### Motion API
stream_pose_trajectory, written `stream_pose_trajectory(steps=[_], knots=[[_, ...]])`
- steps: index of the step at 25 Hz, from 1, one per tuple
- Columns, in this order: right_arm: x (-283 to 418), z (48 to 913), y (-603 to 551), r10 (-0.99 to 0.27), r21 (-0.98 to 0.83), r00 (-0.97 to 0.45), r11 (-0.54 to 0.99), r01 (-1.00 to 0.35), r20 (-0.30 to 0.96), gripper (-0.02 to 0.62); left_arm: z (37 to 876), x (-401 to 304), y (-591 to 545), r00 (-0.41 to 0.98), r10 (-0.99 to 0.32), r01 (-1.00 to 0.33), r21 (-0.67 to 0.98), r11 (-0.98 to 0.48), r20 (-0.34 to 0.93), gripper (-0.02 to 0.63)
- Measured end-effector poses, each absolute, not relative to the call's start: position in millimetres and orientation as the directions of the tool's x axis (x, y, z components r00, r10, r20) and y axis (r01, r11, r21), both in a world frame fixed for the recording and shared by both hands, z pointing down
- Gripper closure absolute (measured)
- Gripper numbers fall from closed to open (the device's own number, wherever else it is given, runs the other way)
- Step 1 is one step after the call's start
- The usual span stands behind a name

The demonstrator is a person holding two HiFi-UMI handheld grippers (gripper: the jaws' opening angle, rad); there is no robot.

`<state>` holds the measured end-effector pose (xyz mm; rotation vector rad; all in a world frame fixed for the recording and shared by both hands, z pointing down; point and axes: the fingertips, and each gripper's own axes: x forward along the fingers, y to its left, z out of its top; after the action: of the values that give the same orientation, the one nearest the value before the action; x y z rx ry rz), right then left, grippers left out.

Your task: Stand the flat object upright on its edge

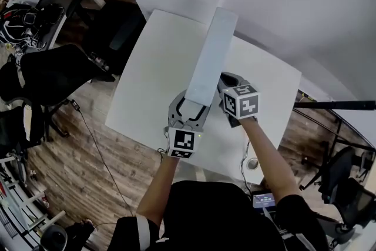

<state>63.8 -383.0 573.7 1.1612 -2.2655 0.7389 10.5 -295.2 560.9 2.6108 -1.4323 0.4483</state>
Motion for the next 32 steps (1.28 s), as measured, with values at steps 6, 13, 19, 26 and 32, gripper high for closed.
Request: stream_pose_trajectory(steps=[6,13,19,26,32], knots=[[71.0,574.0,-394.3,-0.584,-0.235,-0.509,0.481,-0.845,0.632,0.552,554.3,19.3,-312.1,0.520,-0.799,-0.829,-0.050,-0.558,0.302,0.299],[77.4,571.3,-407.7,-0.599,-0.219,-0.491,0.470,-0.855,0.633,0.552,561.8,26.3,-330.9,0.529,-0.795,-0.825,-0.039,-0.564,0.297,0.299],[82.2,569.1,-413.1,-0.610,-0.225,-0.483,0.452,-0.863,0.628,0.552,558.1,35.3,-347.9,0.536,-0.795,-0.821,-0.043,-0.570,0.285,0.299],[87.2,569.5,-412.6,-0.614,-0.228,-0.482,0.447,-0.865,0.625,0.551,559.5,41.3,-351.3,0.546,-0.789,-0.811,-0.056,-0.582,0.282,0.299],[89.6,566.9,-408.7,-0.616,-0.224,-0.481,0.449,-0.865,0.624,0.551,544.8,46.0,-351.2,0.564,-0.777,-0.800,-0.051,-0.598,0.279,0.299]])
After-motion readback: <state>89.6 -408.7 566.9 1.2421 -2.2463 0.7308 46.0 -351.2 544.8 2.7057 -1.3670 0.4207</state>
